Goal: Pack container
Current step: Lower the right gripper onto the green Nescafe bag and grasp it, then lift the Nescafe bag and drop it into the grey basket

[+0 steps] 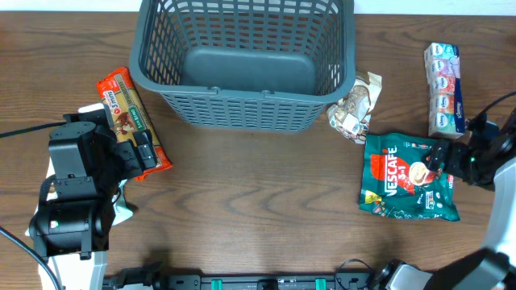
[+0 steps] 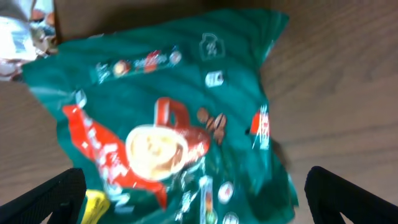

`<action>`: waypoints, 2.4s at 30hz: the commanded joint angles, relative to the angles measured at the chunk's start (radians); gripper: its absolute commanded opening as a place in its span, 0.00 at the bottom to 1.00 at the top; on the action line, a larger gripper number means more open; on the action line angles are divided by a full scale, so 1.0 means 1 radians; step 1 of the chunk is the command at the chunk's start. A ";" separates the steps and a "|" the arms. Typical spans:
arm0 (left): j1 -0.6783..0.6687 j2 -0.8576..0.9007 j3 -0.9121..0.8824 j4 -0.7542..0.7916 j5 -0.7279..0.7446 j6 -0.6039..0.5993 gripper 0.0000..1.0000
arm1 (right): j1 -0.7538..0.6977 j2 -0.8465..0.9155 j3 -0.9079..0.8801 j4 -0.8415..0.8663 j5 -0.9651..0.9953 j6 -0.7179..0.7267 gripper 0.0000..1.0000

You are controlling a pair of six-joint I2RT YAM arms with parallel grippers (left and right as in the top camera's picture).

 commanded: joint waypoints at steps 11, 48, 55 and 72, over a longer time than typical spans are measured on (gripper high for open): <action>0.006 0.000 0.018 0.002 -0.012 0.016 0.99 | -0.064 0.169 -0.005 0.167 -0.049 -0.062 0.99; 0.006 0.000 0.018 0.001 -0.012 0.016 0.99 | -0.064 0.302 -0.282 0.552 -0.208 0.053 0.01; 0.006 0.000 0.018 0.001 -0.012 0.016 0.98 | -0.026 0.214 -0.151 0.420 -0.204 0.055 0.01; 0.006 0.000 0.018 0.001 -0.012 0.016 0.99 | 0.229 -0.040 0.445 0.163 -0.143 0.040 0.01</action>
